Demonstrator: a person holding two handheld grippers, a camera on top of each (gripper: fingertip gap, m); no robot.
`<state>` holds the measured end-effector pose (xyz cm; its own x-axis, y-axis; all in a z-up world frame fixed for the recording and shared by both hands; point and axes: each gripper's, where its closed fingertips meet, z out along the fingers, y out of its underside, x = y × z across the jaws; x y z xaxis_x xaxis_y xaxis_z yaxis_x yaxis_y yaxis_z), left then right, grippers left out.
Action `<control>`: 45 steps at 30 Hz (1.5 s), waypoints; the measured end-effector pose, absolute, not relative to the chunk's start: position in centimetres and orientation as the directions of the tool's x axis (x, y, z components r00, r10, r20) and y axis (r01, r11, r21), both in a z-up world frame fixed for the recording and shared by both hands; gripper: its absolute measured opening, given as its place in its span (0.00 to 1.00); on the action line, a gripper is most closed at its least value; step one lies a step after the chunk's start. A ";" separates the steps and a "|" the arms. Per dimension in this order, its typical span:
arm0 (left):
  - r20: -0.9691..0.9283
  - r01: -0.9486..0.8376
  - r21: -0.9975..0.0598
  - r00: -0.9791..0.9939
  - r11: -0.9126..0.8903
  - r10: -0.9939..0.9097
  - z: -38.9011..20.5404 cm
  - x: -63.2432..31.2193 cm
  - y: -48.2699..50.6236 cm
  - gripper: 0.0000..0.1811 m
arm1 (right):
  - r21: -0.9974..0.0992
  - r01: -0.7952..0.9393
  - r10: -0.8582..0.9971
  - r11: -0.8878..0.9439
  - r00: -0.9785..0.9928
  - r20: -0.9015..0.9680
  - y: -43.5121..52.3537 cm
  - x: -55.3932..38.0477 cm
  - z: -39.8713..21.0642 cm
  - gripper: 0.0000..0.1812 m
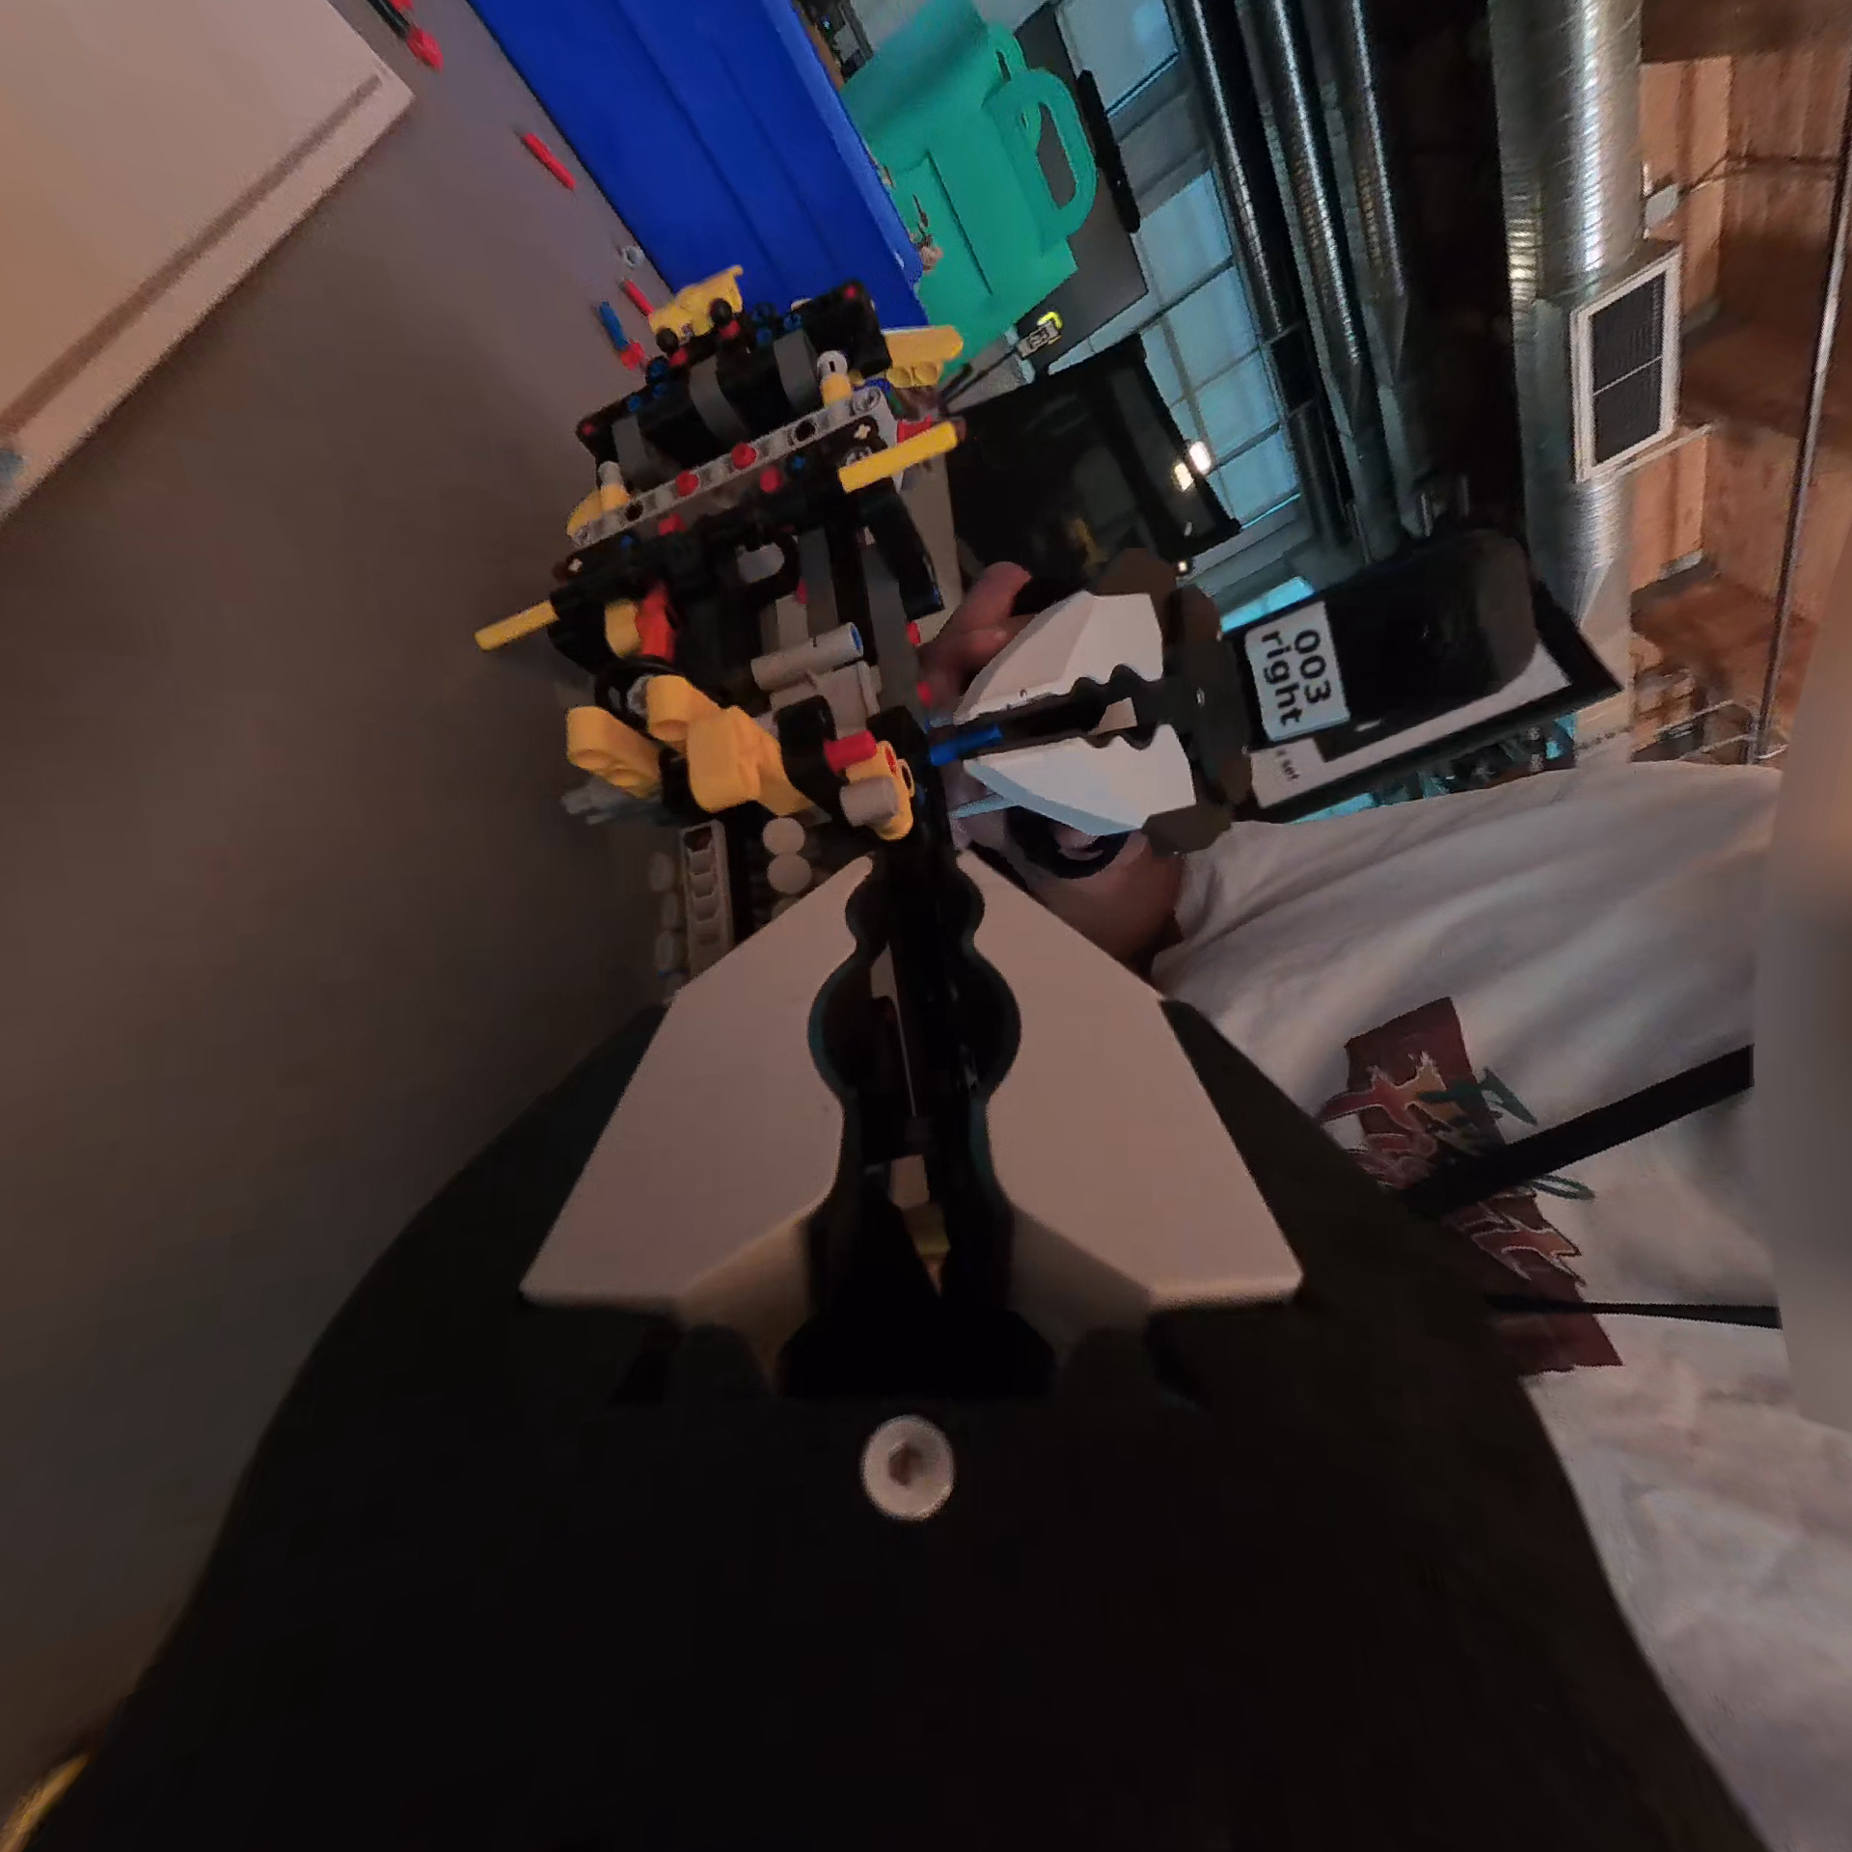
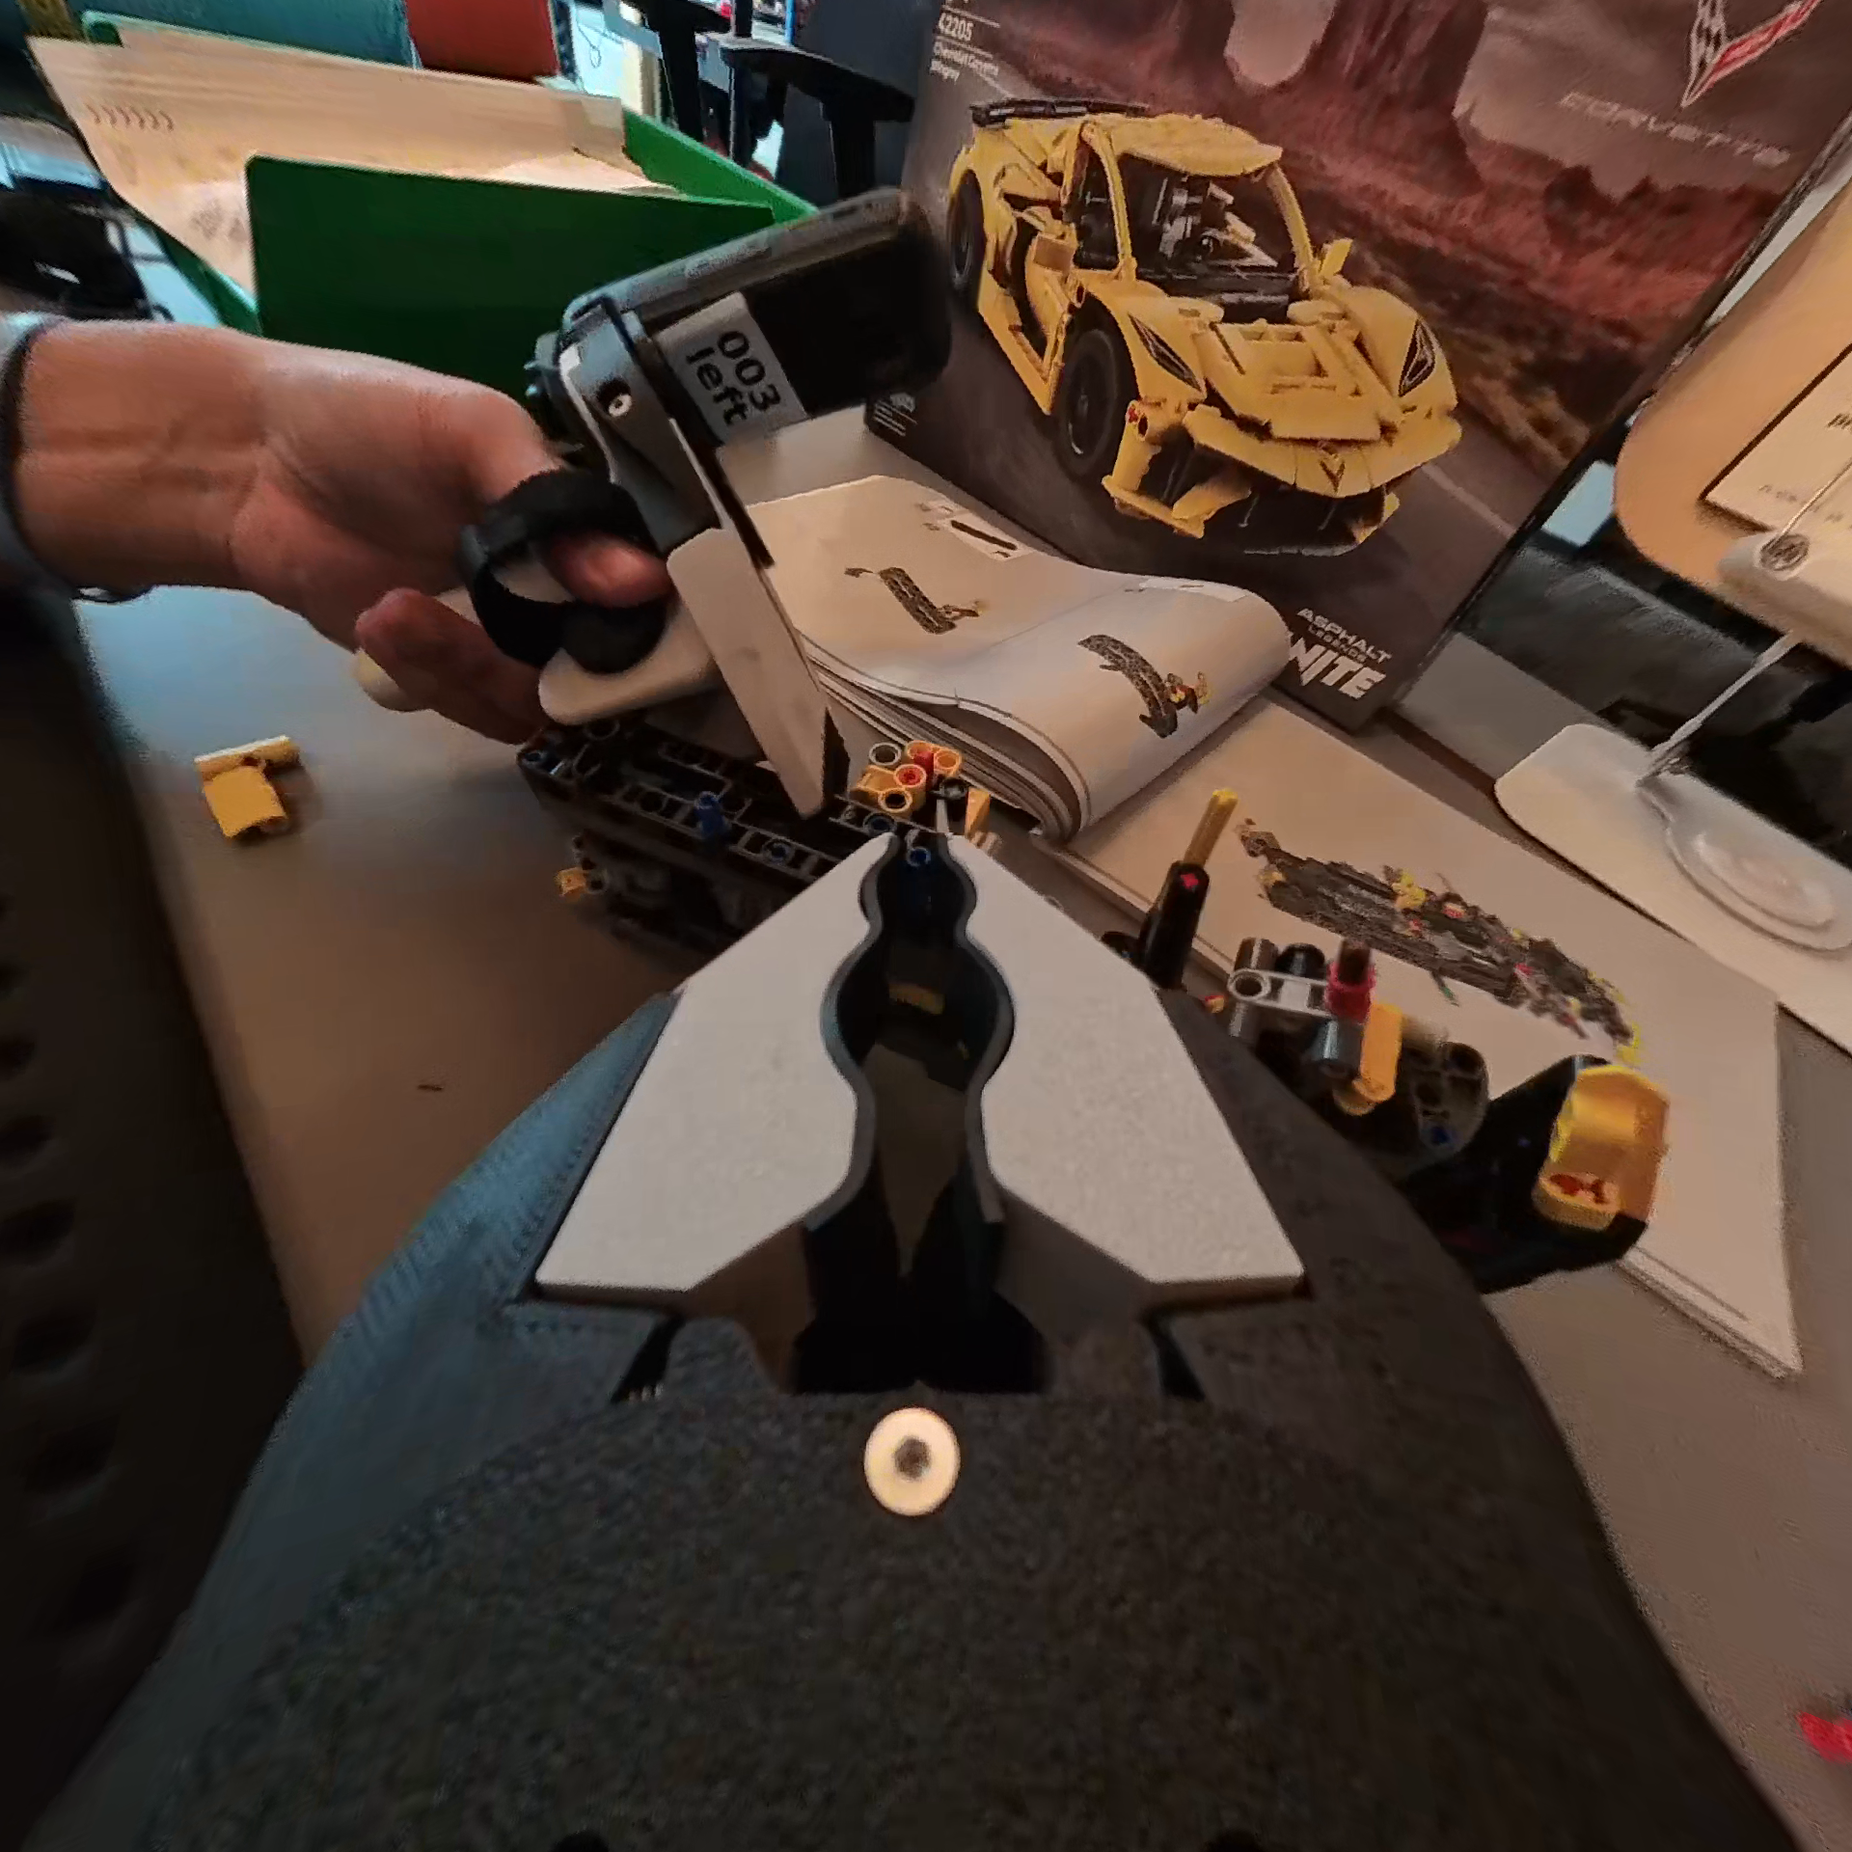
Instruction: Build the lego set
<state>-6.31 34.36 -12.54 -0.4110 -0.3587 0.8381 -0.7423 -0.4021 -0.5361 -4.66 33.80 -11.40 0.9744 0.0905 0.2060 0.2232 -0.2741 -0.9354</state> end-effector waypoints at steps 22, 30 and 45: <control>0.129 -0.290 -0.956 -0.526 0.034 -0.840 -10.4 -8.6 40.4 0.37 | -0.921 0.183 0.025 -0.345 0.982 0.186 36.4 -2.2 -9.9 0.02; 0.210 -0.200 -0.971 -0.460 -0.130 -0.863 -8.2 -9.2 41.8 0.37 | -0.959 0.059 -0.030 -0.279 0.997 0.070 36.1 0.4 -6.6 0.02; 0.290 -0.017 -0.942 -0.541 -0.335 -0.790 -6.7 -3.9 34.5 0.44 | -0.901 -0.421 0.193 -0.107 0.880 -0.434 38.1 -3.3 0.9 0.02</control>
